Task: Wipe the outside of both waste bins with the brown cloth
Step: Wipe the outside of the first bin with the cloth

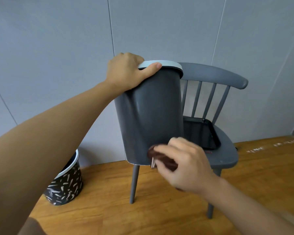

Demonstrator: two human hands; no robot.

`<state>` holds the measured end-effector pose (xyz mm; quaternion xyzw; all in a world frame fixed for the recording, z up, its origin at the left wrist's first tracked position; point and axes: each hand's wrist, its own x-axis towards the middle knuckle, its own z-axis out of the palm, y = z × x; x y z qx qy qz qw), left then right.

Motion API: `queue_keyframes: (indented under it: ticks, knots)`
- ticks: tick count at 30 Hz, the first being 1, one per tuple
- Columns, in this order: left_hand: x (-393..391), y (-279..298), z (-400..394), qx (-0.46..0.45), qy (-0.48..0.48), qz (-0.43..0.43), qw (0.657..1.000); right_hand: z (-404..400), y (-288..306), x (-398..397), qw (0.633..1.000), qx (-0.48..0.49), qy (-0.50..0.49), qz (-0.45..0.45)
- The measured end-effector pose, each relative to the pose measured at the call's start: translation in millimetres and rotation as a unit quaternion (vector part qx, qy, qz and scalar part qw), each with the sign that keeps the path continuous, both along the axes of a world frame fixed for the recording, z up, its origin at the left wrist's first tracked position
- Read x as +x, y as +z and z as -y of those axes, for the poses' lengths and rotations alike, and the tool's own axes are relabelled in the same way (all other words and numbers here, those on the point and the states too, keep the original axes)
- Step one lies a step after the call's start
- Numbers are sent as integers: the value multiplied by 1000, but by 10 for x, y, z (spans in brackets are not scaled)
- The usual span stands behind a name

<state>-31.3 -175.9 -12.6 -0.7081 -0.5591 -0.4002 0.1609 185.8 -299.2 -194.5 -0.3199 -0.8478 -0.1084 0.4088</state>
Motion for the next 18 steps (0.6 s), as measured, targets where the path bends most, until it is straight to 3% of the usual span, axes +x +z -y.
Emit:
queue_keyframes:
  ticks: [3, 7, 9, 15, 18]
  knots:
    - [4, 3, 28, 3, 6, -2, 1000, -113, 111, -55, 997, 21, -50, -62]
    - [-26, -1, 97, 2, 6, -4, 1000, 15, -52, -92, 996, -5, 19, 93]
    - [-128, 11, 145, 11, 14, -4, 1000, 123, -189, -101, 991, -44, 58, 115]
    - [-774, 63, 427, 47, 64, 6, 997, 41, -187, -315, 987, -118, 72, -79]
    - [-1199, -29, 575, 51, 98, 8, 994, -126, -84, -560, 980, -145, 60, -127]
